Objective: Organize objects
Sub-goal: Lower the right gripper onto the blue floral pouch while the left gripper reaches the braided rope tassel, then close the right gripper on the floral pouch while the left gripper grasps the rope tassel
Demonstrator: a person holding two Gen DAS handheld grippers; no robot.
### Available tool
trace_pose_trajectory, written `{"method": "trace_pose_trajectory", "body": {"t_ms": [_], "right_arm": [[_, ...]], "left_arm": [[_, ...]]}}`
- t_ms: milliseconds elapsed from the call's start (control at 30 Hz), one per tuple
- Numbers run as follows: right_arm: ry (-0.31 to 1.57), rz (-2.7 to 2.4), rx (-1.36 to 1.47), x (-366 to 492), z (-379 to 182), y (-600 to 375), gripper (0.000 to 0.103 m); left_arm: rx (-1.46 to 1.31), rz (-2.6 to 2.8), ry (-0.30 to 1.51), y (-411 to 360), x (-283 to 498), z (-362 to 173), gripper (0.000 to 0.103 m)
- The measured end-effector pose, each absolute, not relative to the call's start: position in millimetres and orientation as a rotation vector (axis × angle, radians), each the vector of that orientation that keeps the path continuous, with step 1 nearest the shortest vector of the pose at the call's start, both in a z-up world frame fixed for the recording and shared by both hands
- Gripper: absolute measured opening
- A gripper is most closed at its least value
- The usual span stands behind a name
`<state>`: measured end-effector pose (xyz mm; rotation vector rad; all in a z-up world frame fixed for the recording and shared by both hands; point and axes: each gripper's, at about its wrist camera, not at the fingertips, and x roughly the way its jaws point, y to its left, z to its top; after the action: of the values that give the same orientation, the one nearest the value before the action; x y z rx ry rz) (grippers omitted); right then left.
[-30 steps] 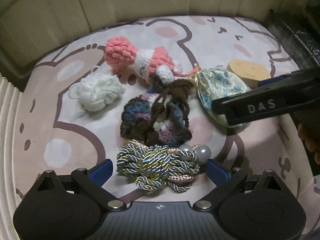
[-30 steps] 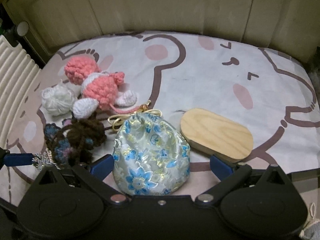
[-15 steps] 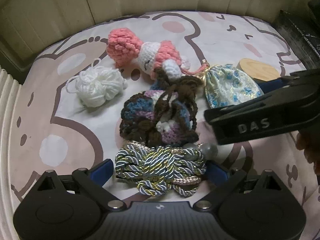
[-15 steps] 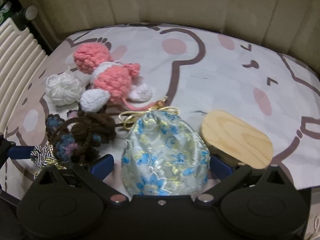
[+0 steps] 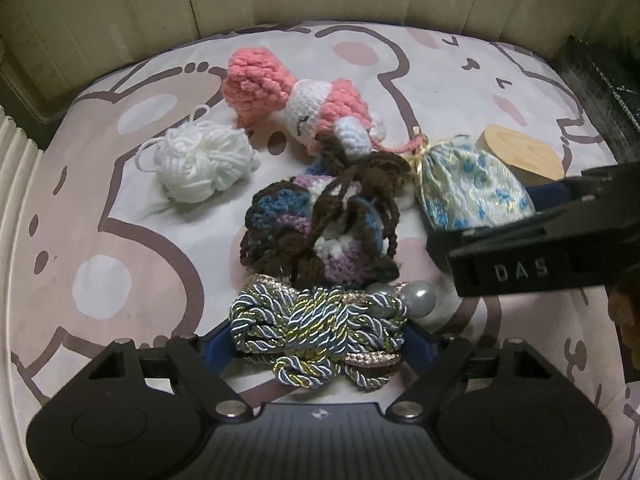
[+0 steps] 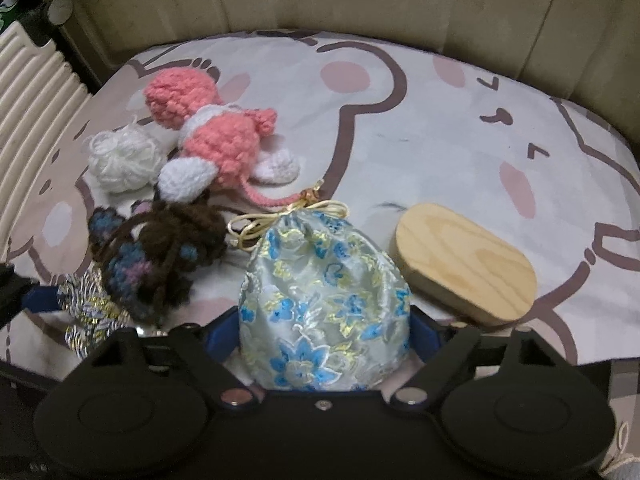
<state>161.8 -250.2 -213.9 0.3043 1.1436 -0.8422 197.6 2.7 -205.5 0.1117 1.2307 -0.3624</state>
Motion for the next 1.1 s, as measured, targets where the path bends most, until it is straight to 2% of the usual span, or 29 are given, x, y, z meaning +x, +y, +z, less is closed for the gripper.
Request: {"method": "trace_pose_trajectory", "body": {"t_ms": [300,1100], "right_arm": [[1.163,-0.834,0.320,149.4,-204.6,-236.3,0.085],[0.994,-0.896,0.337,106.2,-130.1,-198.4,0.085]], "left_arm": [[0.098,-0.338,1.221,6.3,192.3,-192.9,0.082],[-0.094,-0.214,1.079,35.4,159.2,-119.8,0.081]]}}
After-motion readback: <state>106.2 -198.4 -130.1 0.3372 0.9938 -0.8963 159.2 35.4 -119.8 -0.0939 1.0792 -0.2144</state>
